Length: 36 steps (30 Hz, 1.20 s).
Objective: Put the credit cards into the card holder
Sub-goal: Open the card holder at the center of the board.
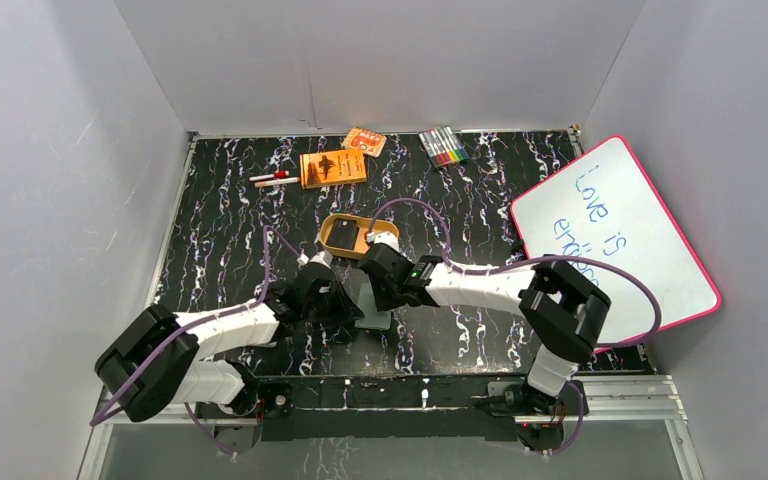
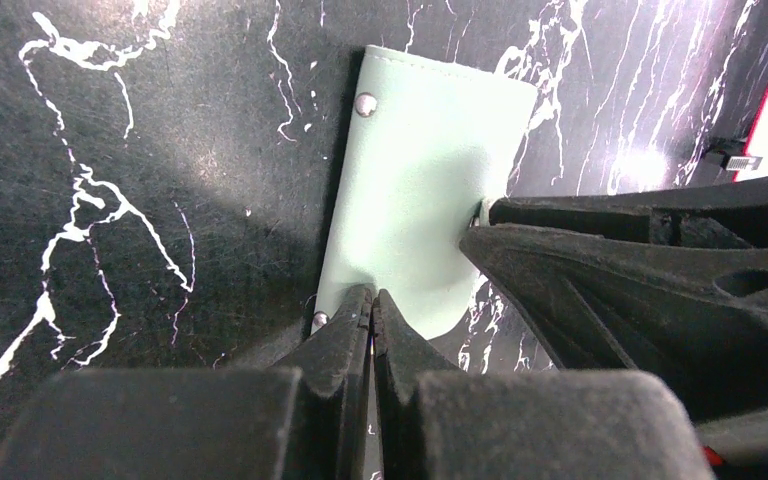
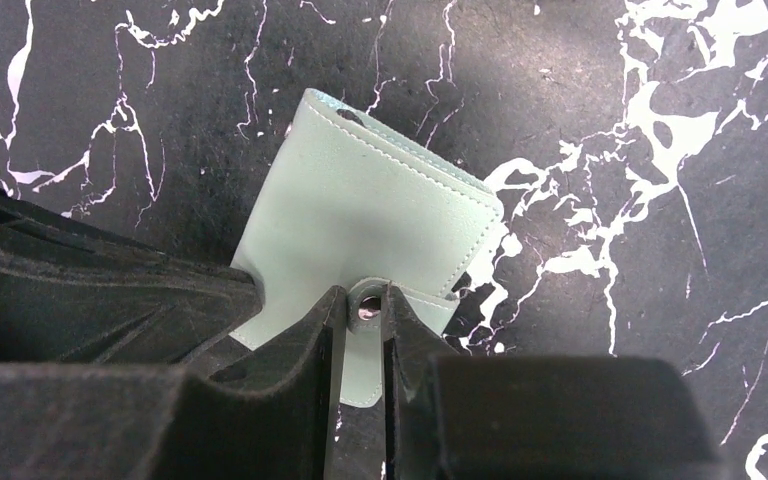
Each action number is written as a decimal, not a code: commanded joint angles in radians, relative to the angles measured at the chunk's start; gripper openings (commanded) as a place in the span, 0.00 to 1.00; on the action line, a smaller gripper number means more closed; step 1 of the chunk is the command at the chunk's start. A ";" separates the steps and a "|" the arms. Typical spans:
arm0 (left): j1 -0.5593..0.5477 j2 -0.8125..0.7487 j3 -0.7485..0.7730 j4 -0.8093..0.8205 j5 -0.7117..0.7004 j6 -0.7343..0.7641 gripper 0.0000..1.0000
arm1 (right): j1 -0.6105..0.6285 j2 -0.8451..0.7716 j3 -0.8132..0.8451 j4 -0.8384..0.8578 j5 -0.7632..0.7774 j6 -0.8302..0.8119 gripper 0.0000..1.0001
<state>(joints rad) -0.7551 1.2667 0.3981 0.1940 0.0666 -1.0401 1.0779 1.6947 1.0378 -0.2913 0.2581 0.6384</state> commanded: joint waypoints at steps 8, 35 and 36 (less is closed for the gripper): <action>0.000 0.083 0.002 -0.111 -0.096 0.006 0.00 | -0.007 -0.092 -0.042 -0.011 -0.037 0.041 0.00; -0.001 0.112 -0.002 -0.135 -0.139 -0.024 0.00 | -0.026 -0.233 -0.156 -0.043 -0.028 0.094 0.00; 0.000 0.117 -0.002 -0.134 -0.139 -0.026 0.00 | -0.026 -0.245 -0.162 -0.042 -0.030 0.098 0.00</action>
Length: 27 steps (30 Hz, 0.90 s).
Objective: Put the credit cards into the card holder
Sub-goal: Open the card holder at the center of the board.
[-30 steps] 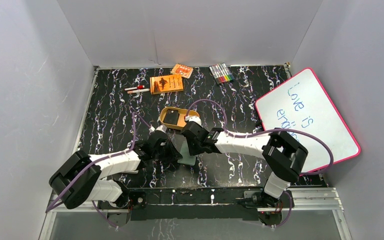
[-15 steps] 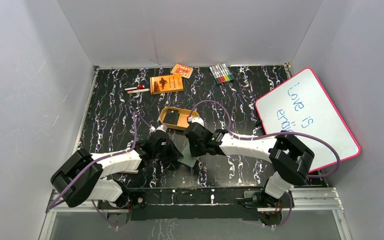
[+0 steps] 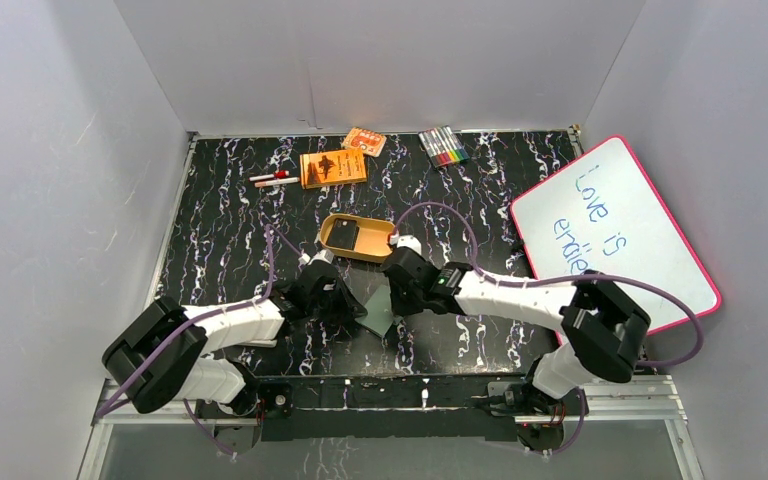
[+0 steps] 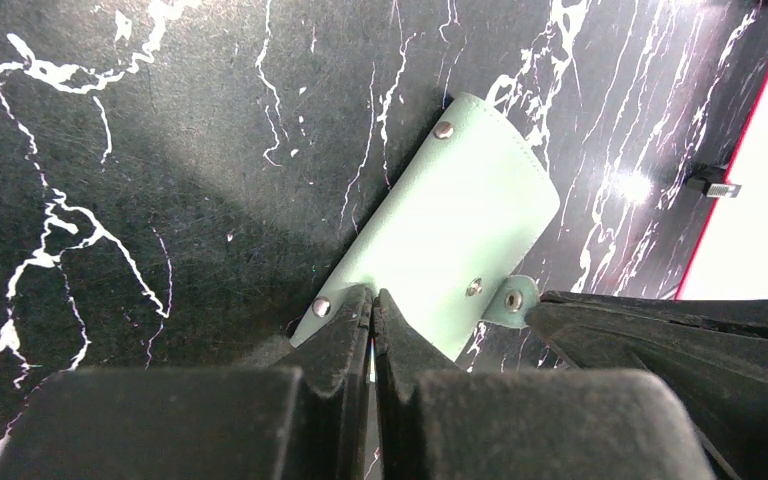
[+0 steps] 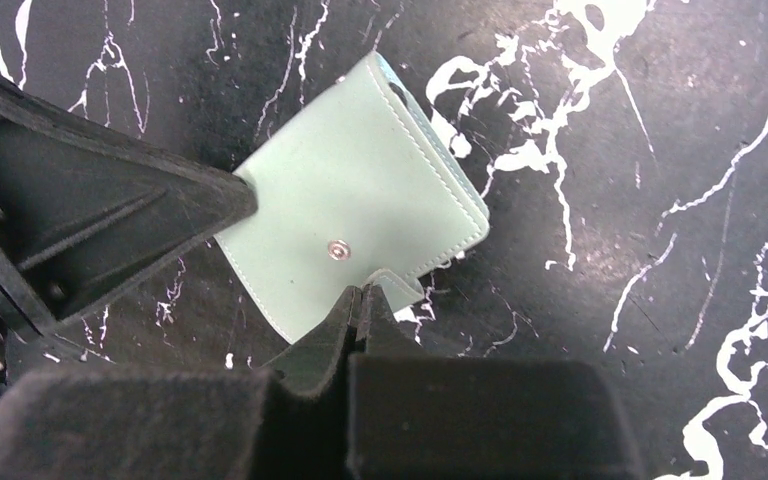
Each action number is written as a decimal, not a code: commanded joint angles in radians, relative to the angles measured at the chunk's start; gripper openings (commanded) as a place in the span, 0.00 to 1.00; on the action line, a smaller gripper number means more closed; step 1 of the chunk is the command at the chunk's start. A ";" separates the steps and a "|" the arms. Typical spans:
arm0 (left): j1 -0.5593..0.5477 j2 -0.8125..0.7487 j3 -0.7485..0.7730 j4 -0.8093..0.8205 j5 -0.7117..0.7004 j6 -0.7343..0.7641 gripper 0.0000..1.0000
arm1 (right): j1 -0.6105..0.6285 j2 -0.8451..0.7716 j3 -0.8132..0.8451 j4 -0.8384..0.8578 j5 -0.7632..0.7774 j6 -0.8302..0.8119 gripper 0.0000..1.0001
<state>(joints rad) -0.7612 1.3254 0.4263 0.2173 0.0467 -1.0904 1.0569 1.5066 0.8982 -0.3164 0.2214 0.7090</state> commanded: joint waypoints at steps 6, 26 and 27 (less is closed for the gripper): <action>0.006 0.037 -0.025 -0.167 -0.123 0.024 0.00 | -0.008 -0.116 -0.061 -0.029 0.017 0.051 0.00; 0.004 -0.176 0.136 -0.267 0.037 0.308 0.85 | -0.034 -0.372 -0.209 0.092 -0.051 -0.043 0.00; -0.001 -0.165 0.142 -0.251 0.055 0.318 0.86 | -0.034 -0.370 -0.206 0.104 -0.075 -0.054 0.00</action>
<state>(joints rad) -0.7601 1.1435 0.5224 -0.0341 0.0147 -0.8551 1.0267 1.1511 0.6708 -0.2943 0.1997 0.7040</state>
